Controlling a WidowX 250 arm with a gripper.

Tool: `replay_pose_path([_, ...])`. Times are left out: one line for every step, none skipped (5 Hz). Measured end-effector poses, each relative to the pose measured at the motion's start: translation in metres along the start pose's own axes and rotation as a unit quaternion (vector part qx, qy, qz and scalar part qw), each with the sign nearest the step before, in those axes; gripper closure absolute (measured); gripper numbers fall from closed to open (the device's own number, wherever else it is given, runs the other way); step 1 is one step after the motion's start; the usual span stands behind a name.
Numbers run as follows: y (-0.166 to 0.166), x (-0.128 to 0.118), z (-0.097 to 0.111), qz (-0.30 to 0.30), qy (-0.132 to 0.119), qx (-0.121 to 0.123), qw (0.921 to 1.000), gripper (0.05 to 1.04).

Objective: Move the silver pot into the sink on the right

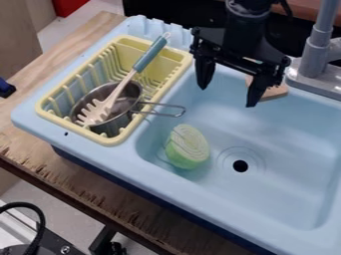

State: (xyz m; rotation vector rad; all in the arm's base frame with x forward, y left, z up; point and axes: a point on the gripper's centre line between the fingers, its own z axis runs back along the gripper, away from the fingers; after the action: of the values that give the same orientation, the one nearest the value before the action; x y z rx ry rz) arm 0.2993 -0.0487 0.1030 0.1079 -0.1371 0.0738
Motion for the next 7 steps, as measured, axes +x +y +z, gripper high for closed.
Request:
replay_pose_path([0.0,-0.005,-0.007,0.003,0.018,0.002,0.9998,0.086])
replay_pose_path([0.011,-0.004,-0.002,0.041,0.038,-0.005,0.9984,0.086])
replay_pose_path([0.027,0.002,0.009,0.082,0.009,-0.003,0.9966,0.086])
replay_pose_path([0.049,-0.001,0.02,0.16,0.0,-0.002,0.9872,0.086])
replay_pose_path([0.082,-0.006,0.017,0.282,0.03,-0.018,0.9589,0.086])
replay_pose_path([0.109,-0.009,0.012,0.374,0.046,-0.04,0.9256,0.086])
replay_pose_path([0.118,-0.013,0.003,0.453,0.078,-0.065,0.8857,0.086])
